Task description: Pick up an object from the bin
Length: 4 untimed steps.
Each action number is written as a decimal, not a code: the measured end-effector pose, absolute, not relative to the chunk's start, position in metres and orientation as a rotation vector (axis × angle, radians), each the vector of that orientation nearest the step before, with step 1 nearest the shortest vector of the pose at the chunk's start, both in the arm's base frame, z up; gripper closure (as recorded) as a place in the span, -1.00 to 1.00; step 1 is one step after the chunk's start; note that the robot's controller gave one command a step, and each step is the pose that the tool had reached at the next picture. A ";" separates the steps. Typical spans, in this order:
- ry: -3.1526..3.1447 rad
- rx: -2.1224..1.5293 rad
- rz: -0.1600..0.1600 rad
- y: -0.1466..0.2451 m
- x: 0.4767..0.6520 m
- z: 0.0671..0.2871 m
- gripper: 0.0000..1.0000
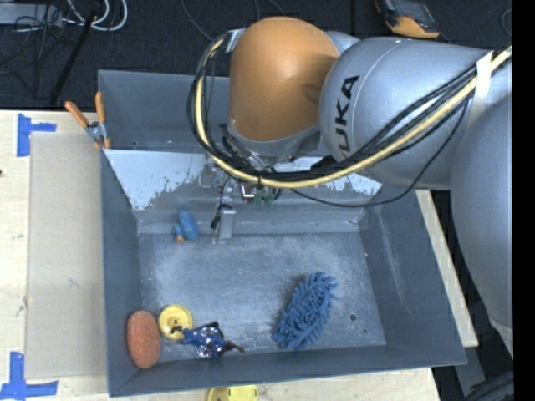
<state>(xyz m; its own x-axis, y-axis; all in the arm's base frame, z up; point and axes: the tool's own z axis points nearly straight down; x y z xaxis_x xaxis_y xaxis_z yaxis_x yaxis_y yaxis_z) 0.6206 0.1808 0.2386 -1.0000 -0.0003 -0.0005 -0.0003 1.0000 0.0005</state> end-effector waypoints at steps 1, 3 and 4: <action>3.135 -0.053 0.001 0.193 0.616 0.207 -1.00; 3.142 -0.071 0.001 0.179 0.609 0.150 -1.00; 3.140 0.049 -0.002 0.179 0.612 0.127 -1.00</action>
Offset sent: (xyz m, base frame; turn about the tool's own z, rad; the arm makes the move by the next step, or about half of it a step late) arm -0.0135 0.0162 -0.0752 -0.0522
